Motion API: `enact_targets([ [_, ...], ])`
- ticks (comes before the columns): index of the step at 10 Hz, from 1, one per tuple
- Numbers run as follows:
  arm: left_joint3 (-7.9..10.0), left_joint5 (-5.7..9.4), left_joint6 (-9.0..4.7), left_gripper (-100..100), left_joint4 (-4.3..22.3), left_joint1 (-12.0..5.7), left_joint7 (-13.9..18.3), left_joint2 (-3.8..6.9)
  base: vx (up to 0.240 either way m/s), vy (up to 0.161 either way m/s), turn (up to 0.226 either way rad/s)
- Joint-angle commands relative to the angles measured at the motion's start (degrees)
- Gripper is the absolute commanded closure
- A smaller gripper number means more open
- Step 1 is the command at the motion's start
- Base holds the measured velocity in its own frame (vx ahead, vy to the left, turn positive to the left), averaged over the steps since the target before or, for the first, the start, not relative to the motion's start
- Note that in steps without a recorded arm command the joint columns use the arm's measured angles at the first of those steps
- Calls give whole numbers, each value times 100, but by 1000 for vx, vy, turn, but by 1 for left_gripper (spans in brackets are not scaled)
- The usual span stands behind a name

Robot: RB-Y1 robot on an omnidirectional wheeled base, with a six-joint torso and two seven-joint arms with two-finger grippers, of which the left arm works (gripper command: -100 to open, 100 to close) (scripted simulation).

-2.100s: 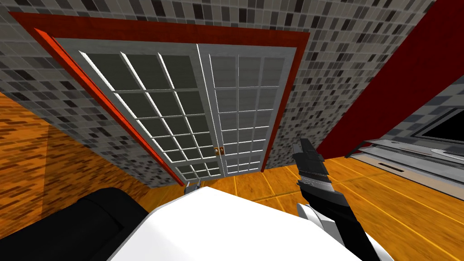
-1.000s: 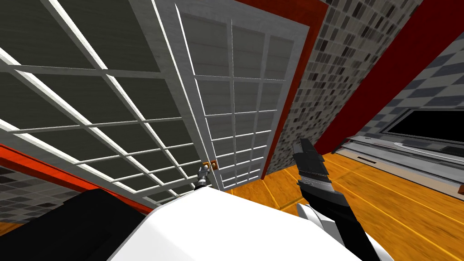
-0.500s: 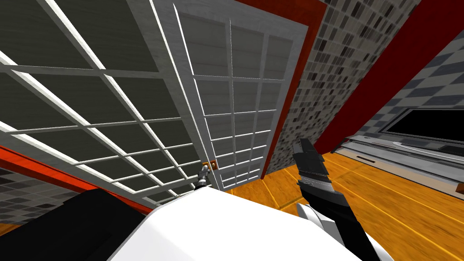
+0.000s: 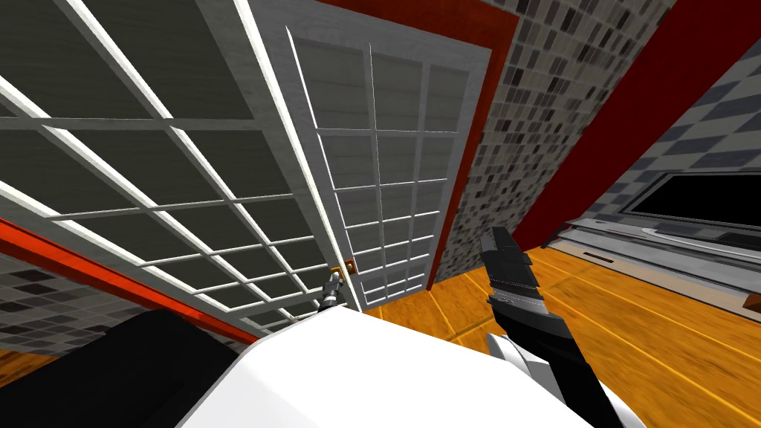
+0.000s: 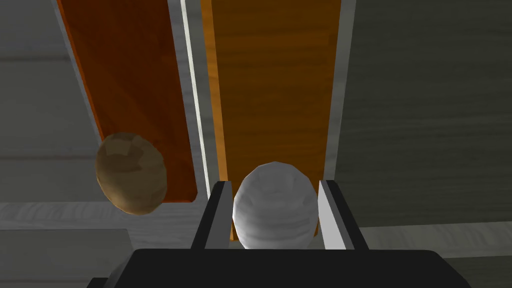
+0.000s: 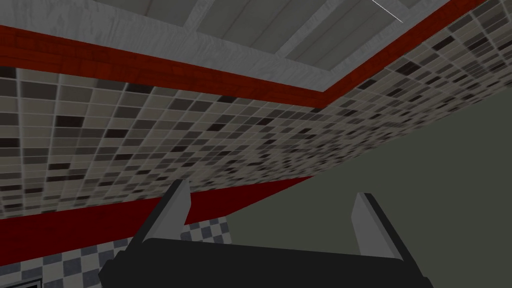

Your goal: Pull the door open

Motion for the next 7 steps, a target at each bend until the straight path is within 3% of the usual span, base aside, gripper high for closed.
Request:
enact_targets([
  [1, 45, 20, 119, 100, -33, 165, 36, -7, -98, -31, 22],
  [2, 86, 47, 127, 100, 24, 276, 121, 18, -145, -52, 33],
  [4, 100, 56, 129, 100, 44, 313, 150, 27, -144, -50, 65],
  [7, 125, 77, 134, 100, 83, 382, 231, 45, -33, -8, -3],
])
